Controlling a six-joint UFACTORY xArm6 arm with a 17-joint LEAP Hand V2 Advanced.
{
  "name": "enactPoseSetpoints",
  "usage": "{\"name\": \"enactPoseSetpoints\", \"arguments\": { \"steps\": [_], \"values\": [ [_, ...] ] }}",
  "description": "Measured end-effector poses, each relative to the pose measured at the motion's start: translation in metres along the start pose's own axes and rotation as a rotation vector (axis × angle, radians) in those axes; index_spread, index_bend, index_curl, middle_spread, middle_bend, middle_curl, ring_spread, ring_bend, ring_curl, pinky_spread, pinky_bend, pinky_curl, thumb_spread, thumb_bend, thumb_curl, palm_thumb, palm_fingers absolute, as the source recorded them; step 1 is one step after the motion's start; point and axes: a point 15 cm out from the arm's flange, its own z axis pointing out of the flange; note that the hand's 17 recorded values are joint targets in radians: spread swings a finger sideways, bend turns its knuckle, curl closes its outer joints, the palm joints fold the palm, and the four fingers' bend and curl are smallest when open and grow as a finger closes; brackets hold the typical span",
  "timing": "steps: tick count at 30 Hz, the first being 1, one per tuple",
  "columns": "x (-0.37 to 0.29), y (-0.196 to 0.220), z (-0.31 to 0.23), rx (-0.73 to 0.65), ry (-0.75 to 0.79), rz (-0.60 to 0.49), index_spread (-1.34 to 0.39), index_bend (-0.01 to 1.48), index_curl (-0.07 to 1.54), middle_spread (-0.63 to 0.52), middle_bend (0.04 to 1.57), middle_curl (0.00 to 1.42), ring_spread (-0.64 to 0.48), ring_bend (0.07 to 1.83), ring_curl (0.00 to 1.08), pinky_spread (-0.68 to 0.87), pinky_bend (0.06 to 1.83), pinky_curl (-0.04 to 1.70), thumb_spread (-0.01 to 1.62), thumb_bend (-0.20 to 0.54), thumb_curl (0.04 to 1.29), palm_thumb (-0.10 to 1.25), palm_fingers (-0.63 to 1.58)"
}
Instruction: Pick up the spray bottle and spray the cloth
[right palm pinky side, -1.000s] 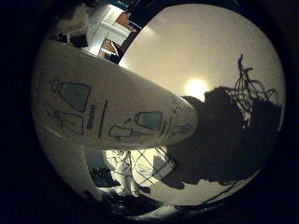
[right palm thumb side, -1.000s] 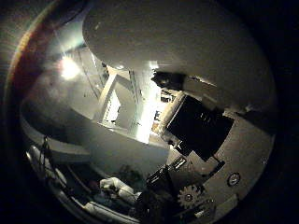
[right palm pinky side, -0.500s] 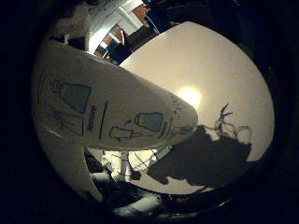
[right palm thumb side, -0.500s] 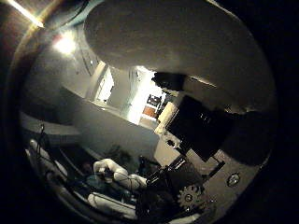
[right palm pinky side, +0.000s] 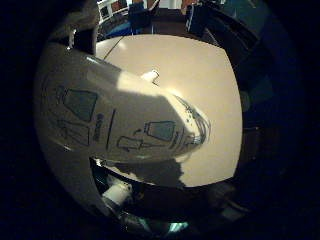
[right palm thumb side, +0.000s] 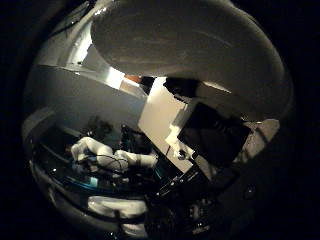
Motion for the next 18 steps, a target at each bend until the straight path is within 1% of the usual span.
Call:
{"name": "enactPoseSetpoints", "arguments": {
  "steps": [7,13,16,18],
  "values": [
    [-0.015,-0.011,0.016,-0.181,0.287,-0.066,-0.19,1.22,0.77,-0.10,1.40,0.70,-0.21,1.36,0.76,-0.19,1.11,1.14,1.07,-0.016,0.48,1.07,1.13],
    [-0.035,-0.024,0.026,-0.262,0.490,-0.121,-0.19,1.22,0.77,-0.10,1.40,0.69,-0.21,1.35,0.77,-0.20,1.10,1.15,1.07,-0.014,0.48,1.06,1.13],
    [-0.058,-0.033,0.040,-0.278,0.540,-0.166,-0.19,1.22,0.77,-0.10,1.41,0.69,-0.21,1.35,0.77,-0.20,1.10,1.15,1.07,-0.016,0.48,1.06,1.13],
    [-0.071,-0.033,0.052,-0.295,0.551,-0.177,-0.19,1.22,0.77,-0.10,1.41,0.69,-0.21,1.35,0.77,-0.20,1.10,1.16,1.08,-0.015,0.47,1.05,1.13]
  ]
}}
